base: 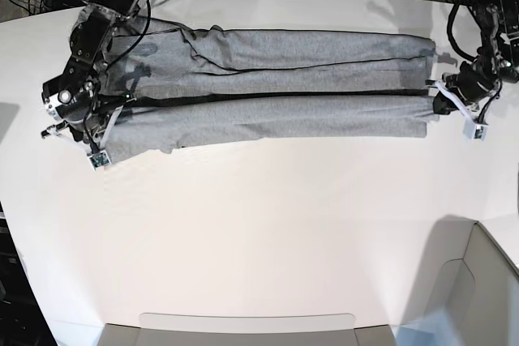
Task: Fold the T-shirt properly
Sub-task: 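Lift the hem with both grippers and fold it onto the collar edge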
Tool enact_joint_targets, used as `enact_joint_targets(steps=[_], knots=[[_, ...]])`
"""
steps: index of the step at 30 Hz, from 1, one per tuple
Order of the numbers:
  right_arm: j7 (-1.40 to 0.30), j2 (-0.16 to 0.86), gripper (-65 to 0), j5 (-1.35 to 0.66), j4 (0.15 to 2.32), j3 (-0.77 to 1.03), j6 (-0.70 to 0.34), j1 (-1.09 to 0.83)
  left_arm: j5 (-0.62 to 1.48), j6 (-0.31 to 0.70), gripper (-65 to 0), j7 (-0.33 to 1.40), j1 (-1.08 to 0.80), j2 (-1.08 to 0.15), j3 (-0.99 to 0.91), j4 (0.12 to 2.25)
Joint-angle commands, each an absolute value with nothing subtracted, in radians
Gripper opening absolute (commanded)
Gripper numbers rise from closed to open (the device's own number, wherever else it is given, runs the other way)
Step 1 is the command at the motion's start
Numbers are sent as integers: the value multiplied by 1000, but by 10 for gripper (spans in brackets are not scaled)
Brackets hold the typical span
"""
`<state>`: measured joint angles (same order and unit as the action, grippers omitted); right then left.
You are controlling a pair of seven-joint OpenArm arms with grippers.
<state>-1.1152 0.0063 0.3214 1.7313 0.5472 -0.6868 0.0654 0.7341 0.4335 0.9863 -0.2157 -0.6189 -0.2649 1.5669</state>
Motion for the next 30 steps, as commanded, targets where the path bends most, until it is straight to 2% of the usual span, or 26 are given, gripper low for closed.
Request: enact_joint_targets(steps=[1, 4, 11, 23, 30], knots=[[-1142, 16, -650, 335, 1764, 552, -698, 88, 740, 432, -650, 967, -220, -642, -278, 1587], [-1218, 19, -650, 335, 1810, 552, -698, 85, 740, 432, -650, 967, -245, -642, -286, 1590], [-1227, 16, -650, 337, 1902, 549, -698, 27, 745, 438, -650, 969, -323, -611, -397, 1593], [-1227, 1, -650, 344, 2006, 552, -698, -130, 742, 438, -650, 969, -426, -608, -410, 1721], [-1227, -13, -650, 338, 2005, 552, -698, -194, 739, 438, -650, 969, -446, -588, -398, 1704]])
